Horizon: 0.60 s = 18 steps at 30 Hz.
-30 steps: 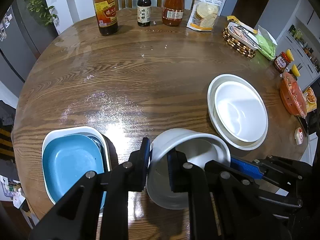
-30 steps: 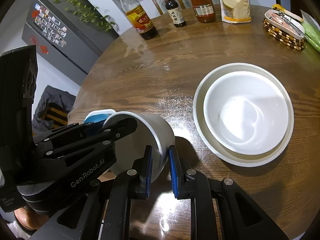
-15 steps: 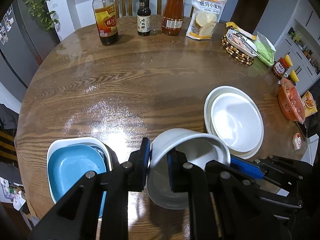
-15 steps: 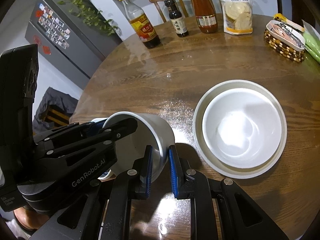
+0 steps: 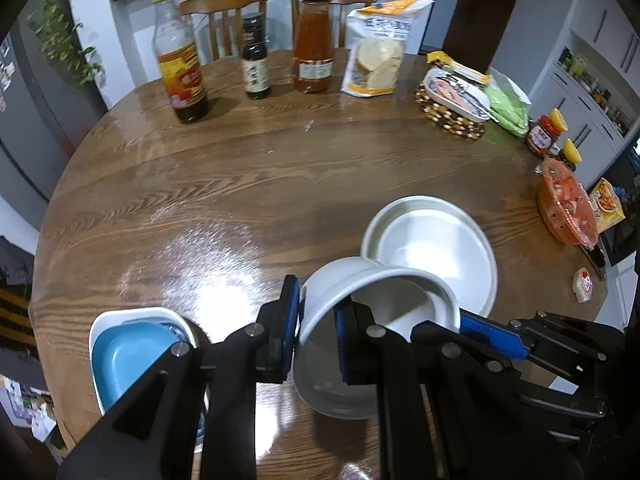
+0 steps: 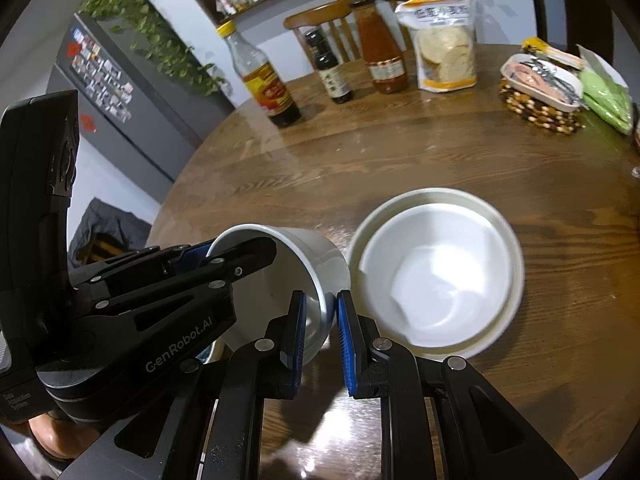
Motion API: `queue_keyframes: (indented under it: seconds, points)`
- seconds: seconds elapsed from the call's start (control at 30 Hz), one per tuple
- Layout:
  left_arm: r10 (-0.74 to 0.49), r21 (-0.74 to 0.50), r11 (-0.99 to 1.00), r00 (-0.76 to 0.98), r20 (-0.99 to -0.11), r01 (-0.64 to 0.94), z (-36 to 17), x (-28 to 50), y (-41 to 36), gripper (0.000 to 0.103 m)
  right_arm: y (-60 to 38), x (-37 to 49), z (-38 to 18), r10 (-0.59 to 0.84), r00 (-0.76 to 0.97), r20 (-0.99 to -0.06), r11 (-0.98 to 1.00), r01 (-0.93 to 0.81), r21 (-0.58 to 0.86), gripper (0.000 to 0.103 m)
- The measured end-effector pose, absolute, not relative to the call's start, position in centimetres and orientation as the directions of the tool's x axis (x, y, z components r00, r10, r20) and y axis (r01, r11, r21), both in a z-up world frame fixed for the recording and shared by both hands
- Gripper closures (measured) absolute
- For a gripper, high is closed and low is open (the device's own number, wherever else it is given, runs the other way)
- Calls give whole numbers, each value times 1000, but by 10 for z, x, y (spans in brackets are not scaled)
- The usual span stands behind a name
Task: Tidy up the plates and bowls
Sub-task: 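Lower the small white bowl with both grippers into the stacked white bowls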
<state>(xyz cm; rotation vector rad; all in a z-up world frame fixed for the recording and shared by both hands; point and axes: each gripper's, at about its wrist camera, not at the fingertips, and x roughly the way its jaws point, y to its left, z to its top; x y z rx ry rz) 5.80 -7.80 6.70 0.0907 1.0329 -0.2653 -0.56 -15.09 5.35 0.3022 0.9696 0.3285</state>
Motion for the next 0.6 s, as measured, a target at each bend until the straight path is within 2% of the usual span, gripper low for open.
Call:
queue_keyframes:
  seconds: [0.6]
  points:
    - [-249,-58,922,469,-848,383,64,78,-142,88,-210,2,53,315,584,-749,926,-16,377,84]
